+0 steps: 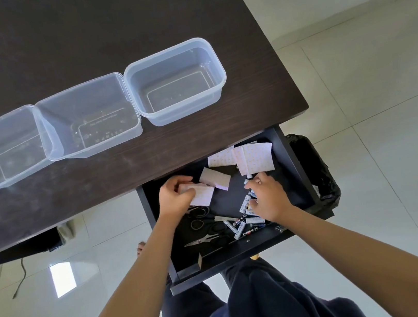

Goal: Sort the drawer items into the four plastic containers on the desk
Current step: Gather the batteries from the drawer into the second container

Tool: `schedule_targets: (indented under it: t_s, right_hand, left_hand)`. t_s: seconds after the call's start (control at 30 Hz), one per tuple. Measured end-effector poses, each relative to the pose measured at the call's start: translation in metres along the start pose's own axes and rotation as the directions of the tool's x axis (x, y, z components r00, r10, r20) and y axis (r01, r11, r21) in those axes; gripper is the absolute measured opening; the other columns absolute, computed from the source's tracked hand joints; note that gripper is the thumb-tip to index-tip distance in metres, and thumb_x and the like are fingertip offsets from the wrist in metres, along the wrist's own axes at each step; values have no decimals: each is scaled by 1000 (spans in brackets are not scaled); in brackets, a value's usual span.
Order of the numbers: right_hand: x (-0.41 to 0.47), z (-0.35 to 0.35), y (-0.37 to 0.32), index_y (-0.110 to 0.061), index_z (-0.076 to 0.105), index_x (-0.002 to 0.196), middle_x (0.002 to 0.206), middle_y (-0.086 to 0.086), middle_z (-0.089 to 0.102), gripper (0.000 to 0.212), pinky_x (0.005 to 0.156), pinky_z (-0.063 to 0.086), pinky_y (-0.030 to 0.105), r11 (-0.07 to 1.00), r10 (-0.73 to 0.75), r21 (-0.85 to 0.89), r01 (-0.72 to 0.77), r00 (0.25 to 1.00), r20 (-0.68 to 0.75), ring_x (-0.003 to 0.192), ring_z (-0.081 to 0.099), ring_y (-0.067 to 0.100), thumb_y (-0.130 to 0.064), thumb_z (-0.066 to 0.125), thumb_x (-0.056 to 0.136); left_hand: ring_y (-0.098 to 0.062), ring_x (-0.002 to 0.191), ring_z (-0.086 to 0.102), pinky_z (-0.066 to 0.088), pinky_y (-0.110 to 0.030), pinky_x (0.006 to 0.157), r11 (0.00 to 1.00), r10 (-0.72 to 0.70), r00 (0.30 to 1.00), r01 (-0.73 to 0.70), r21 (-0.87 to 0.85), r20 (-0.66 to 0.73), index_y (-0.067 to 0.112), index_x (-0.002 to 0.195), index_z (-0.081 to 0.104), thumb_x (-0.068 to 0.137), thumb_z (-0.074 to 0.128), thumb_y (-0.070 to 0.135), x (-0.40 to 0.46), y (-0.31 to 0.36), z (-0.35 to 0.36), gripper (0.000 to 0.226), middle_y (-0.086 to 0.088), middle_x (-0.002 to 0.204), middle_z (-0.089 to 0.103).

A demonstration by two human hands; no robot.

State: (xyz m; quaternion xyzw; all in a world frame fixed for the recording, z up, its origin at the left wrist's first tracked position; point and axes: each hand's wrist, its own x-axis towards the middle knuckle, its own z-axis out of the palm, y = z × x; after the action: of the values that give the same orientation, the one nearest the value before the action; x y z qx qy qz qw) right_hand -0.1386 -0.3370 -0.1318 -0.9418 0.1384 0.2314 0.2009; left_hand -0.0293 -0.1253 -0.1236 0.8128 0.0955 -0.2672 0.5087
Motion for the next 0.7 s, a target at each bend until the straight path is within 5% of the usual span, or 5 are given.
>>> schedule_targets:
  t_s: [0.17,0.37,0.47,0.57,0.7]
  right_hand:
    - [1,5,-11,-17,56,122,125,8,46,37,96,38,38,1000,-13,-17,12,1000,-25,114,46,28,-19,60,86]
    - [2,7,-16,-17,58,119,125,7,47,33,98,37,38,999,-26,-23,25,999,-46,114,46,27,-20,61,86]
    - [1,7,-14,-16,59,121,125,6,50,35,97,37,38,1000,-10,-8,10,998,-61,112,48,28,-19,60,86]
    - [1,5,-11,-14,59,122,123,6,55,39,98,39,41,1000,11,-5,-11,993,-117,110,53,30,-14,60,83]
    - [2,2,-8,-10,50,131,138,9,48,49,105,33,49,998,60,14,-59,990,-129,127,46,31,-12,60,83]
  left_hand:
    - [-18,88,61,51,-33,80,999,-36,994,40,31,-108,16,97,62,70,53,0,1,-7,-16,32,-1,91,65]
    - [-33,122,41,43,-38,94,871,129,982,-47,489,-135,16,125,54,78,49,0,-4,-3,-5,50,-12,136,40]
    - [-29,119,44,32,-45,104,722,257,964,-238,650,67,21,120,60,78,56,13,-3,-6,3,43,-5,128,52]
    - [-25,118,46,22,-45,107,533,205,938,-347,772,279,25,117,62,82,58,28,1,-9,10,35,3,125,55]
    - [-25,118,45,22,-46,108,479,140,945,-327,815,297,25,117,62,83,60,30,5,-9,16,34,1,124,53]
